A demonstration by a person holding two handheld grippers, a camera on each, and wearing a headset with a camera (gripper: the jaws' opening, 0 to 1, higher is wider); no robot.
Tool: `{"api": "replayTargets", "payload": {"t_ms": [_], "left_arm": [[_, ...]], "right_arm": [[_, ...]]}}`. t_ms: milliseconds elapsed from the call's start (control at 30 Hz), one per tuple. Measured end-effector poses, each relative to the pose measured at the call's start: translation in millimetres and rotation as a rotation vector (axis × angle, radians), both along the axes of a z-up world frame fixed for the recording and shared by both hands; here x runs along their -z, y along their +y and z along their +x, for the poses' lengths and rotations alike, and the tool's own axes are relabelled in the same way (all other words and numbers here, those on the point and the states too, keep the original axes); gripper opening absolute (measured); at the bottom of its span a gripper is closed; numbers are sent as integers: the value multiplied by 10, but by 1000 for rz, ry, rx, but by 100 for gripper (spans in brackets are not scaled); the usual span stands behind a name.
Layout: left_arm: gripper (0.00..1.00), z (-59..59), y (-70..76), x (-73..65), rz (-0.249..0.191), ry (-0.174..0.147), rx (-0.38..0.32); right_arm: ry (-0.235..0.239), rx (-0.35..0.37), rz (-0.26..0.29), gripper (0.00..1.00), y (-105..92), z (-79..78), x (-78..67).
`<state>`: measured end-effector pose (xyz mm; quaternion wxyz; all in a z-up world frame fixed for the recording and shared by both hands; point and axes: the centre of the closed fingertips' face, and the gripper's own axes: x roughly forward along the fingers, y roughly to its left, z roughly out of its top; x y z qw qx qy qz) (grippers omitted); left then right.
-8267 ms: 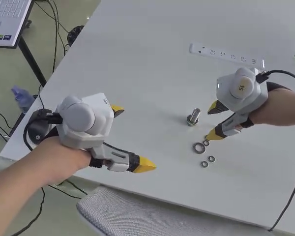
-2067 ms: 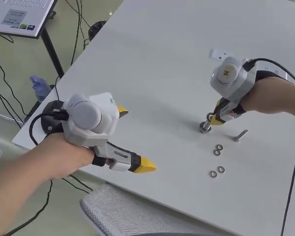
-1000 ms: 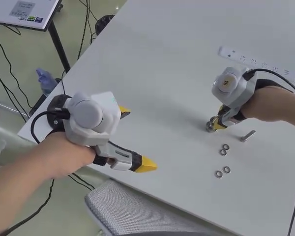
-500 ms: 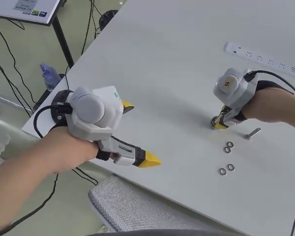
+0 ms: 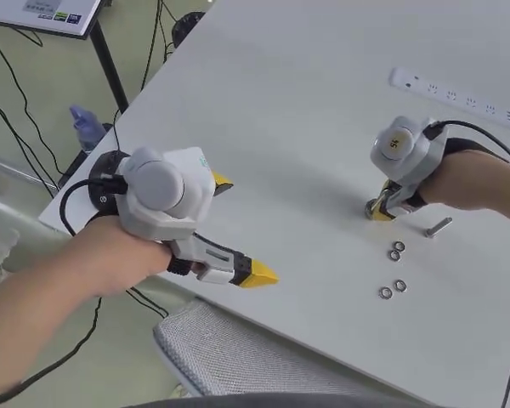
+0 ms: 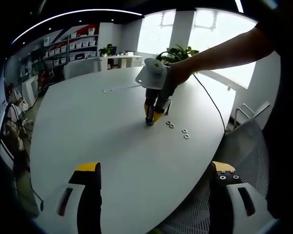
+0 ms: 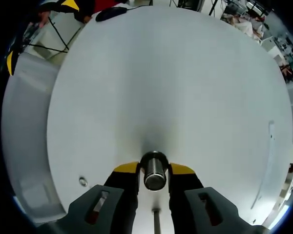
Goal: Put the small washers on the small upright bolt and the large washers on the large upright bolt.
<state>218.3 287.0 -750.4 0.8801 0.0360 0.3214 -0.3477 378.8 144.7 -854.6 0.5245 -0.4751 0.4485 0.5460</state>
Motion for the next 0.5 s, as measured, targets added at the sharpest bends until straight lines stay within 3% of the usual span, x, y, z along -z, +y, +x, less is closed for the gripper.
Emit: {"api": "replayTargets", "payload": {"t_ms": [367, 500], "left_arm": [[91, -57, -36, 33, 6, 11, 14], [90, -54, -18, 21, 12, 7, 11]], "right_arm": [[-4, -11, 10, 24, -1, 29, 16], [4, 7, 46, 32, 53, 34, -27]]}}
